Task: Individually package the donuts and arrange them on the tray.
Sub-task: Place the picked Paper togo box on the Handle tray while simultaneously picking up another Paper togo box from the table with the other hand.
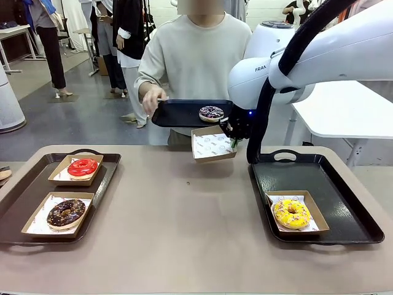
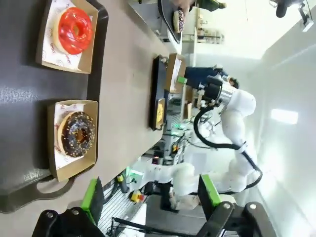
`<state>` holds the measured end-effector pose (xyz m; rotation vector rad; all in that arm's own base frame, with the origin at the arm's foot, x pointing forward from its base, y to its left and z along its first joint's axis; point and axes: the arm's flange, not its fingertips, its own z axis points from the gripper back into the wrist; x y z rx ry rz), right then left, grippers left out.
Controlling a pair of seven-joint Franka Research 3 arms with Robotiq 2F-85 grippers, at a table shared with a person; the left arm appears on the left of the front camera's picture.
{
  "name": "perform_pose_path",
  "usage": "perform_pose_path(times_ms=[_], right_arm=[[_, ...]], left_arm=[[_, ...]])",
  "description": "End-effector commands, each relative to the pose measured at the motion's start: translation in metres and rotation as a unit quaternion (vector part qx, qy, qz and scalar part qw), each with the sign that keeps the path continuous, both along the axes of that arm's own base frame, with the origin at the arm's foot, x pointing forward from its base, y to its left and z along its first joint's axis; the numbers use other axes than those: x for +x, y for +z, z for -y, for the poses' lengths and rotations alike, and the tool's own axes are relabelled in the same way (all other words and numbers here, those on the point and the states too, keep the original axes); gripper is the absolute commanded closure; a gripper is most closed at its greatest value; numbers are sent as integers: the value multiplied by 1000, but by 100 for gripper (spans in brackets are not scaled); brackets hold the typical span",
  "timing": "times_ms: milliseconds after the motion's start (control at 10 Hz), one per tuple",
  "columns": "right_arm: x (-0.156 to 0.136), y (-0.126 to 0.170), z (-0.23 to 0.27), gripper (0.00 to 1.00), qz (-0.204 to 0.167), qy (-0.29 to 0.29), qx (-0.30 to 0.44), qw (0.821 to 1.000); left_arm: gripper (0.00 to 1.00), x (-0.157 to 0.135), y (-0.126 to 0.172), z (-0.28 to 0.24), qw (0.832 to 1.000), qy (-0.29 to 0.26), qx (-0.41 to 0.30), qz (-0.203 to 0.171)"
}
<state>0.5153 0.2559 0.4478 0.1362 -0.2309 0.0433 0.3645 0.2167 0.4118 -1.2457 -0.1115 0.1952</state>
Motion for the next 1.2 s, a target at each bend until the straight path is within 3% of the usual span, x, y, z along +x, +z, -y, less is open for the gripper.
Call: perform_pose_path(times_ms=[0,300,1100], right_arm=[[-4,1,2,100,-13,-14,3,1000],[-8,-2,2,100,-21,-24,-1,999],[-3,-4,2,100,-19,-11,-6,1000]], left_arm=[[0,2,-20,-12,999,20,-45,6],[0,9,-39,-28,998,39,-51,-9],[0,6,-45,-24,998,38,-40,-26]])
